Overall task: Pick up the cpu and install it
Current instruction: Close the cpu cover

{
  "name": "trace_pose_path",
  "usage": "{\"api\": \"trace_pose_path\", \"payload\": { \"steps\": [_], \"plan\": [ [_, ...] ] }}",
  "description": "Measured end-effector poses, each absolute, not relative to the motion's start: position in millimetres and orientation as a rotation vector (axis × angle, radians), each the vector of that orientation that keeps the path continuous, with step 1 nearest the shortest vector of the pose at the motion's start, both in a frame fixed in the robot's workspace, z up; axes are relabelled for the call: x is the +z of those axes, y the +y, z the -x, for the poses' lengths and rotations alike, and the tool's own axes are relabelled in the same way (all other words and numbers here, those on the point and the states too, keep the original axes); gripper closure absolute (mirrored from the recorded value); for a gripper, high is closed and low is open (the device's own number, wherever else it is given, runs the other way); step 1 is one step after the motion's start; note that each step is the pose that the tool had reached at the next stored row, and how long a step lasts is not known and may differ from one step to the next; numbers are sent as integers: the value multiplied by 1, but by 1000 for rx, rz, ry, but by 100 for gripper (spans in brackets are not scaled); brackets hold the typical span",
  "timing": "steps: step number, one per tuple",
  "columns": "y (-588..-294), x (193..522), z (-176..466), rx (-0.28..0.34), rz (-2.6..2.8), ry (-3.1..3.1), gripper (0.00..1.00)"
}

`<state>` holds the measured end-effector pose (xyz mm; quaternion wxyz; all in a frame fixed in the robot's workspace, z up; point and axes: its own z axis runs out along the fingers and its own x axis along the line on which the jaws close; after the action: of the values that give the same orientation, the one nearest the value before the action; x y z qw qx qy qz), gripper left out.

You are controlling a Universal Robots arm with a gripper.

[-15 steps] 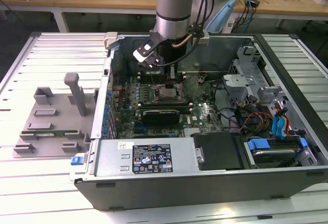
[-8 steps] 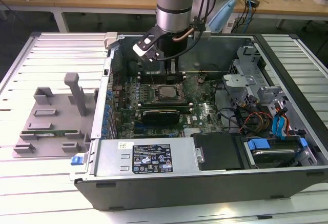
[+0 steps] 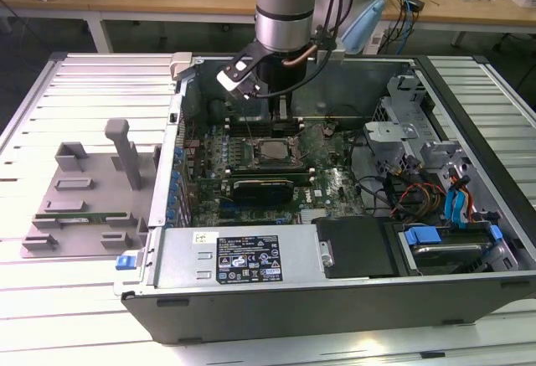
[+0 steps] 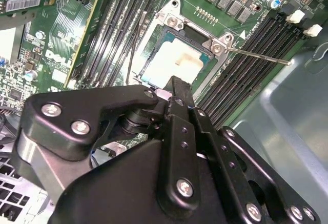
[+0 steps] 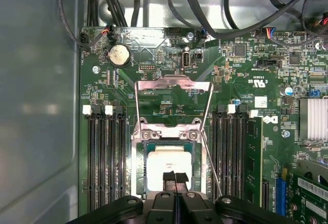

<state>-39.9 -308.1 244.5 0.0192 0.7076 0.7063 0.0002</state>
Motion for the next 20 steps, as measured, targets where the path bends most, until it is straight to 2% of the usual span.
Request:
{"api": "trace_pose_path", "payload": {
  "steps": [7,14,20],
  "plan": [
    [-308,247,40,0,-2196,2192,89],
    [-308,275,40,1,-2196,2192,89],
    [-308,276,36,0,-2196,2192,89]
  ]
}}
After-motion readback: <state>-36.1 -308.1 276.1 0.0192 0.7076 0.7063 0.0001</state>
